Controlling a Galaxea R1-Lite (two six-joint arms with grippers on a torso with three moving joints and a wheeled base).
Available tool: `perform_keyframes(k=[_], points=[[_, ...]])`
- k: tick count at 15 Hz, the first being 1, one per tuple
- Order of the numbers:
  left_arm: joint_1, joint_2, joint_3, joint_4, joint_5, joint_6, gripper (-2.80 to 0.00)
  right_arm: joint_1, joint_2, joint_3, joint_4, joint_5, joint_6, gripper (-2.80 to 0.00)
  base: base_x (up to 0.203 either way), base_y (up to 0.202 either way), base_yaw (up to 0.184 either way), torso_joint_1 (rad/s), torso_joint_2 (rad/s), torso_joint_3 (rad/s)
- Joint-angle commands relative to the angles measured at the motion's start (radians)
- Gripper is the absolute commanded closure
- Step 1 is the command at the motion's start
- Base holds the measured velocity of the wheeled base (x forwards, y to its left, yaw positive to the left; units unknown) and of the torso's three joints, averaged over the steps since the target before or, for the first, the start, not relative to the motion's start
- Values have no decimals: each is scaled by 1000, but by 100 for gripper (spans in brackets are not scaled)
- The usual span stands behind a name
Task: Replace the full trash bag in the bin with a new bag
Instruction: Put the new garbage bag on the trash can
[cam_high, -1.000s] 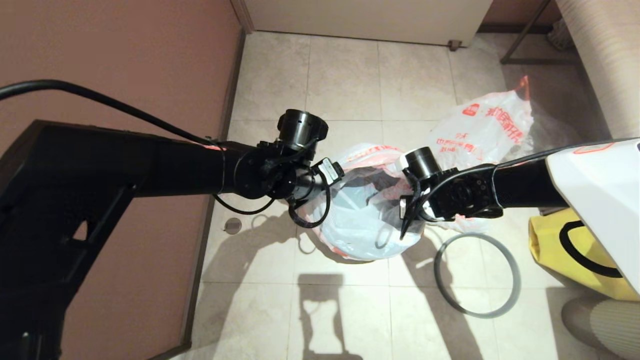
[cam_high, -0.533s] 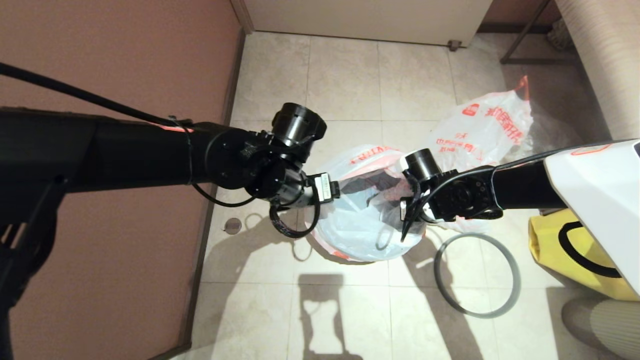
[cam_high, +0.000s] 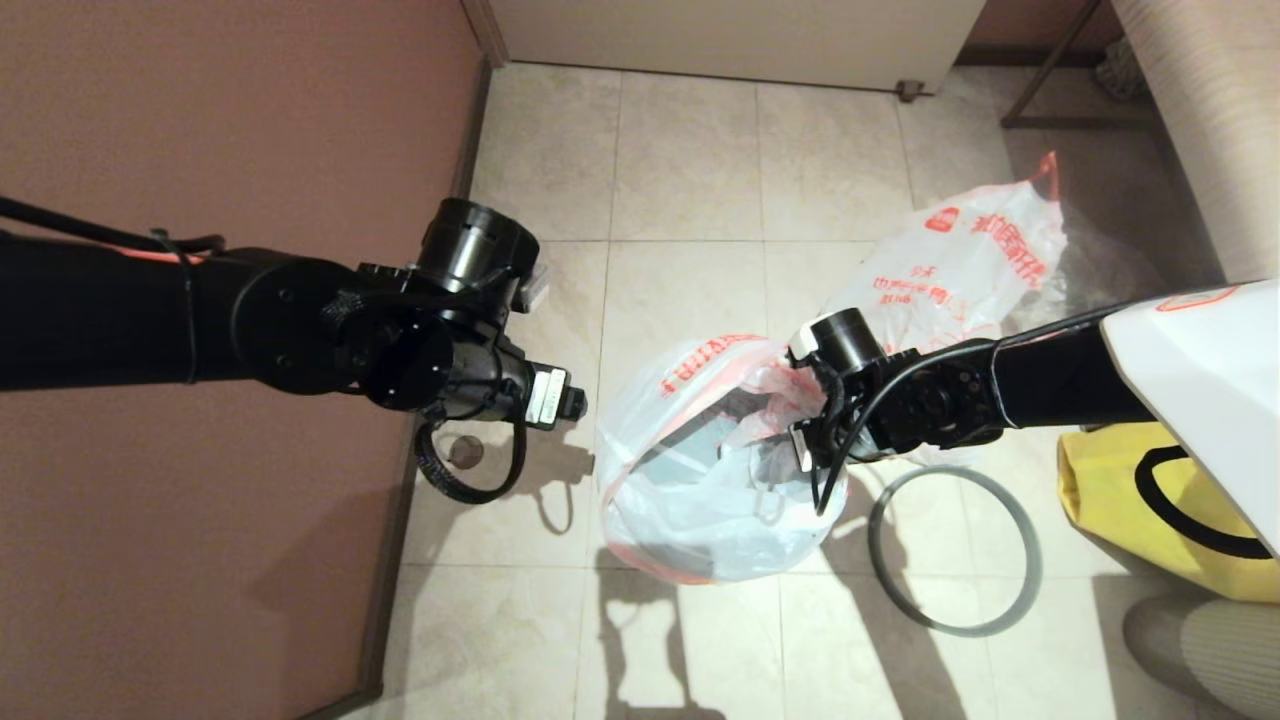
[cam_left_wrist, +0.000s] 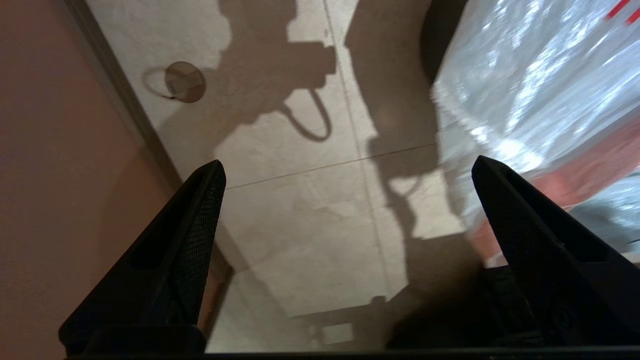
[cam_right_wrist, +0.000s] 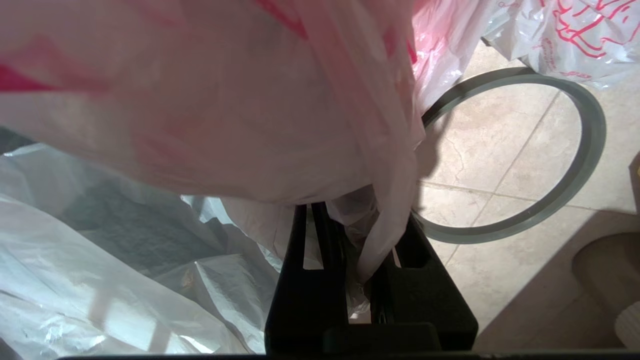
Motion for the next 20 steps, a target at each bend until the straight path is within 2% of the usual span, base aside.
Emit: perform_keyframes(k=[1, 2, 5, 6, 7, 13, 14, 16, 17, 20], points=[[14, -43, 64, -21, 2, 59, -280, 12, -11, -2, -1, -3, -4, 0, 0, 0, 0, 0, 0, 0], [16, -61, 95, -47, -13, 85, -280, 21, -17, -2, -1, -5, -6, 0, 0, 0, 0, 0, 0, 0], [13, -92, 173, -67, -189, 175, -280, 22, -12, -8, -2, -5, -9, 0, 0, 0, 0, 0, 0, 0], [10, -83, 192, -78, -222, 201, -280, 22, -6, -8, -2, -5, -9, 0, 0, 0, 0, 0, 0, 0], [7, -62, 207, -102, -227, 217, -280, 21, 1, -7, -2, -6, -9, 0, 0, 0, 0, 0, 0, 0], [-52, 41, 346, -455, -222, 300, -280, 20, 26, -8, -3, -5, -7, 0, 0, 0, 0, 0, 0, 0], [-54, 66, 353, -502, -204, 302, -280, 19, 27, -8, -3, -7, -6, 0, 0, 0, 0, 0, 0, 0], [-58, 111, 367, -618, -128, 310, -280, 15, 29, -3, -3, -7, -5, 0, 0, 0, 0, 0, 0, 0], [-66, 110, 382, -634, -123, 333, -280, 16, 32, -3, -3, -7, -4, 0, 0, 0, 0, 0, 0, 0], [-85, 108, 394, -642, -123, 338, -280, 16, 33, -3, -4, -7, -3, 0, 0, 0, 0, 0, 0, 0]])
